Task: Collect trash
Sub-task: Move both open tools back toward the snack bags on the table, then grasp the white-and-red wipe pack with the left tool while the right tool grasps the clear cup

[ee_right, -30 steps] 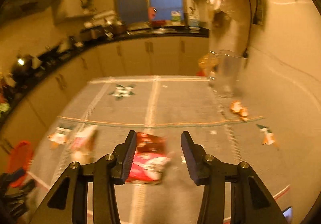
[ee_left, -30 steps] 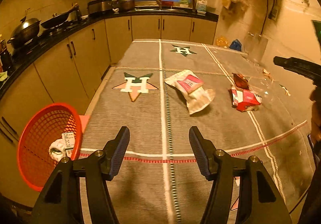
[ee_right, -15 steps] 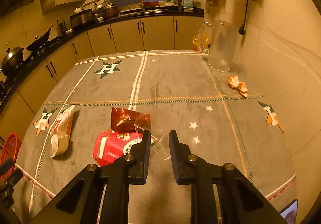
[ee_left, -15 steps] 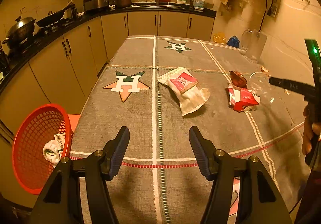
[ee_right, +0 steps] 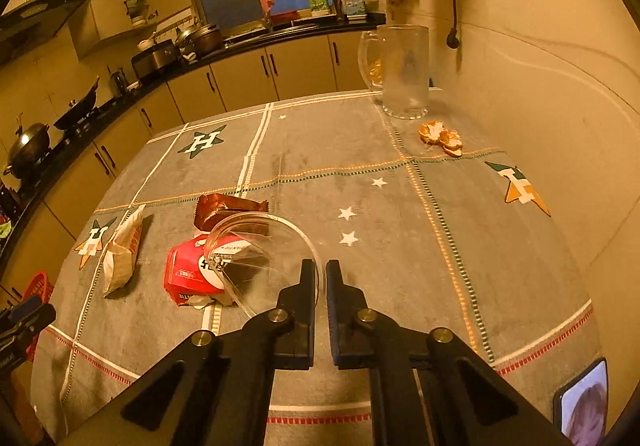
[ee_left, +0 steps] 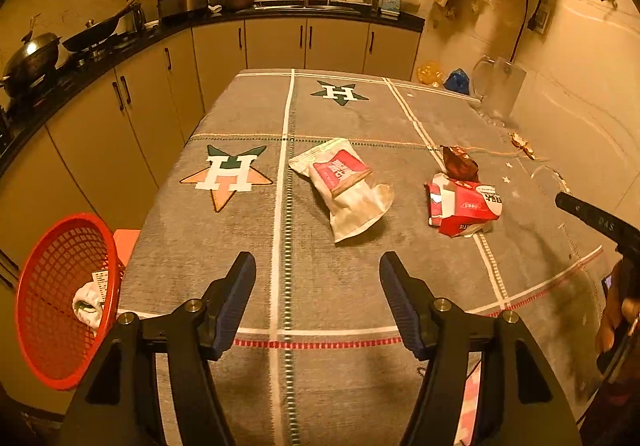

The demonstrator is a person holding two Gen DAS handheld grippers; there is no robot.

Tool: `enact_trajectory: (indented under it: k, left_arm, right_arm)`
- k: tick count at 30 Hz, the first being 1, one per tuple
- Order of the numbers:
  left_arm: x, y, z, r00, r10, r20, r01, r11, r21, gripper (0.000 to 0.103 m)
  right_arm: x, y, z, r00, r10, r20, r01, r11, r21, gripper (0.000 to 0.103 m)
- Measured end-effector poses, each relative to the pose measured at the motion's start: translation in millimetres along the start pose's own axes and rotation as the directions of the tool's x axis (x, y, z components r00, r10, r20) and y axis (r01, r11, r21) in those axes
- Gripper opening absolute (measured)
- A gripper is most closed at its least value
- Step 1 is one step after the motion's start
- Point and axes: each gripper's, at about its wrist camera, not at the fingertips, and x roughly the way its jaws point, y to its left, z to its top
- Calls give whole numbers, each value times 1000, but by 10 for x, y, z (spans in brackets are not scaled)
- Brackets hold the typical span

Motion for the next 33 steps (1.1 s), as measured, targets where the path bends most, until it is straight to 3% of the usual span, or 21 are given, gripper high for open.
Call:
enact_trajectory:
  k: [10,18,21,30,33]
  left_arm:
    - [61,-106,107,1000,-2,-13,2,1000,-5,69]
    - [230,-106,274,999,-25,-38,24,999,-33,74]
    - [273,-80,345,999,-34,-36,33,998,-44,74]
    - [721,-19,590,990,-81,-113,66,989,-133,75]
    - [947,-109,675,989,-37,-142,19,993,-119,79]
  right_arm:
    - [-145,-224,16,992,118,37,-120,991,53,6]
    - [-215,-236,106,963,261,61,-266,960,87,8]
    - [-234,-174,119,968,241,77,-245,968,58,2]
    - [-186,-181,66,973,221,72,-226,972,69,2]
    - [-194,-247,69,969,239,57,-242,967,74,3]
